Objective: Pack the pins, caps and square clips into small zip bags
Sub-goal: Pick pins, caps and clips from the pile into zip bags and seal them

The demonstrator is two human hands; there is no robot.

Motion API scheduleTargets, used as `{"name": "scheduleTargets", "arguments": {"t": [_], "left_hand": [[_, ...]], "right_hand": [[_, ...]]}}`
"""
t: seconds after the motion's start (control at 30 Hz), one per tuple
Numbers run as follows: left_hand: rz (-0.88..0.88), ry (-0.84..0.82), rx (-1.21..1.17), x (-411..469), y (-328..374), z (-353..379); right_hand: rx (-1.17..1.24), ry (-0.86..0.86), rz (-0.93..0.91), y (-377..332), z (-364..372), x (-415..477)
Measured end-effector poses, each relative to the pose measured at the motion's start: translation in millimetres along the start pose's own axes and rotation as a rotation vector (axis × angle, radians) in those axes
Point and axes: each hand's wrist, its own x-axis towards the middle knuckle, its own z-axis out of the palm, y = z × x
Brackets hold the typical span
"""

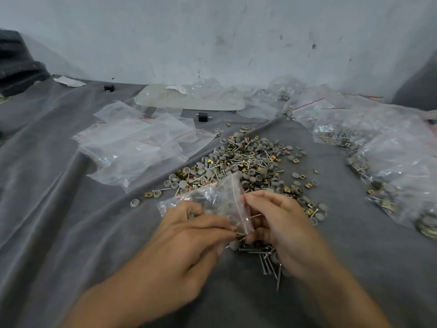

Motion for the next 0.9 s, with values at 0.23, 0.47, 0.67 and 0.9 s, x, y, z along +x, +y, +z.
{"name": "scheduleTargets", "arguments": {"t": [0.23,0.47,0.67,0.9], "left_hand": [[-0.276,0.178,-0.151,1.4,-6.4,5.5],[-0.398,0.238,-0.295,5.5,-12.8,8.6],[-0.355,0.258,-0.107,4.0,-4.6,4.3],[-0.271,0.518,0.048,3.3,-4.0,-9.8]], "right_hand": [[-0.131,-0.024,-0.144,2.3,8.1,-5.8],[-0.305,-0.152,-0.342,14.6,19.4,-10.6],[-0.325,-0.090,-0.353,18.7,19.8,-8.2],[-0.196,-0.107,-0.269,20.5,20.4,-6.4]]}}
